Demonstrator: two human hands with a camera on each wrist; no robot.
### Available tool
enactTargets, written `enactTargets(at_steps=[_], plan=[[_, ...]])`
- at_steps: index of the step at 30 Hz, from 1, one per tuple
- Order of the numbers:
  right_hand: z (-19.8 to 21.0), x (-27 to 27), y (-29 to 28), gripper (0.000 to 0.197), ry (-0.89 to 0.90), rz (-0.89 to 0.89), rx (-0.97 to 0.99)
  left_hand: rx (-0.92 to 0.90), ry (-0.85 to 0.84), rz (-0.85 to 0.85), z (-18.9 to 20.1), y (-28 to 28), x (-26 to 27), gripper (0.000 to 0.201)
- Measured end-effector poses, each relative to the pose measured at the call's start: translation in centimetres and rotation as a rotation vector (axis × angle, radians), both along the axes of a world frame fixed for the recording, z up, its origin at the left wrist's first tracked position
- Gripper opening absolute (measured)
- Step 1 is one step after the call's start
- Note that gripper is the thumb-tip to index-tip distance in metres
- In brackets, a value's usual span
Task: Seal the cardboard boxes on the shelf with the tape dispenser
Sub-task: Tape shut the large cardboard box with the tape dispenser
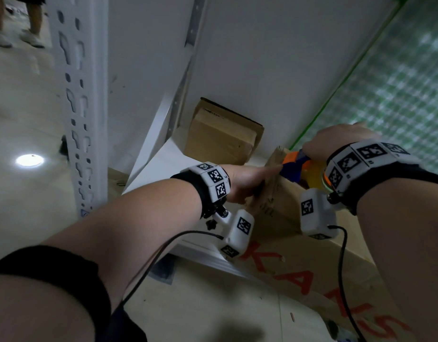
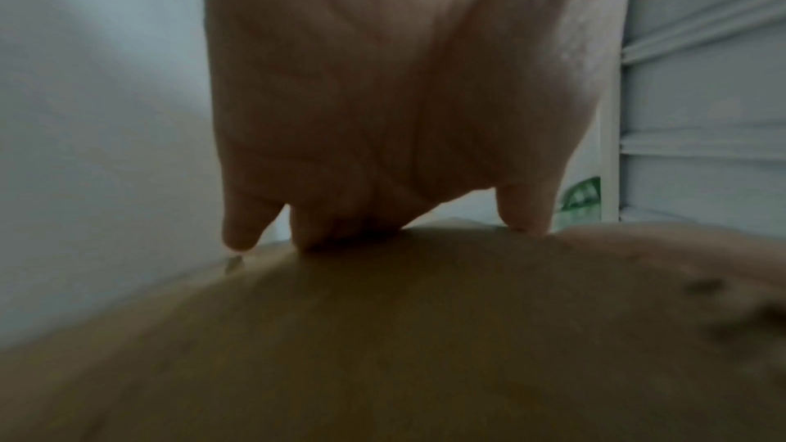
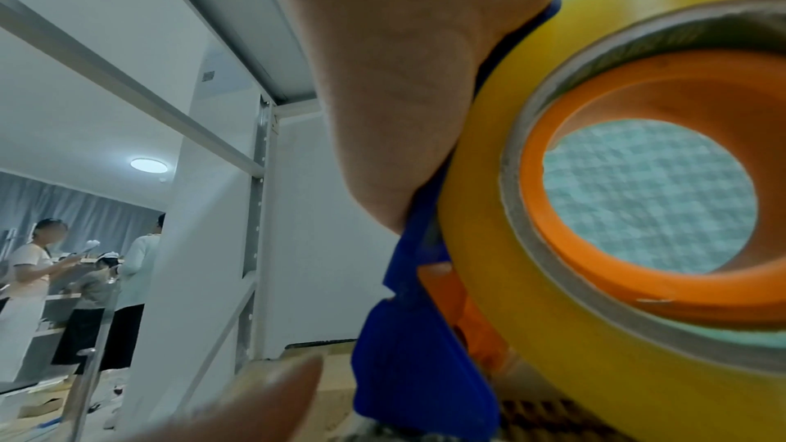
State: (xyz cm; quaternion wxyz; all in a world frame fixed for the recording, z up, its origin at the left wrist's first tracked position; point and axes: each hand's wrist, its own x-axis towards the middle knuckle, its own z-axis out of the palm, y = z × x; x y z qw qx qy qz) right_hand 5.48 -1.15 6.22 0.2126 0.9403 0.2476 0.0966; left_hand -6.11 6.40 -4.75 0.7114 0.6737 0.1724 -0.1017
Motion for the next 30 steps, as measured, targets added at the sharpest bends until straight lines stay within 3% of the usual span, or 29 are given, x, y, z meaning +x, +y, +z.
enactTargets(at_steps=[3, 8, 12, 15, 19, 24, 30], plan=[[0.6, 1.0, 0.2, 0.048, 0.061, -0.046, -0.006, 0.191, 0.115, -0.035, 0.4, 0.2, -0.4, 0.086], [1.3, -0.2, -2.4, 0.018, 0.034, 0.165, 0.164, 0.525, 0.088, -0.123, 3.2, -1.1, -0.6, 0.081], [2.4, 1.0, -3.4, 0.036, 0.034, 0.102, 0.42, 0.752, 0.075, -0.123, 5.5, -2.3, 0.1, 0.1], [2.3, 1.9, -5.2, 0.04, 0.066, 0.112, 0.576, 0.85, 0.121, -0.138, 6.7, -2.5, 0.7, 0.097], [2.8, 2.5, -6.9, 0.046, 0.293, 0.073, 0.769, 1.034, 0.227, -0.149, 7.7, -3.1, 1.1, 0.099], [3.0, 3.3, -9.3, 0.063, 0.739, -0.039, 1.077, 1.157, 0.36, -0.179, 8.8, -4.6, 1.5, 0.097], [3.4, 3.7, -12.1, 0.048, 0.843, 0.076, 1.044, 1.374, 0.593, -0.249, 9.9, -6.3, 2.7, 0.095]])
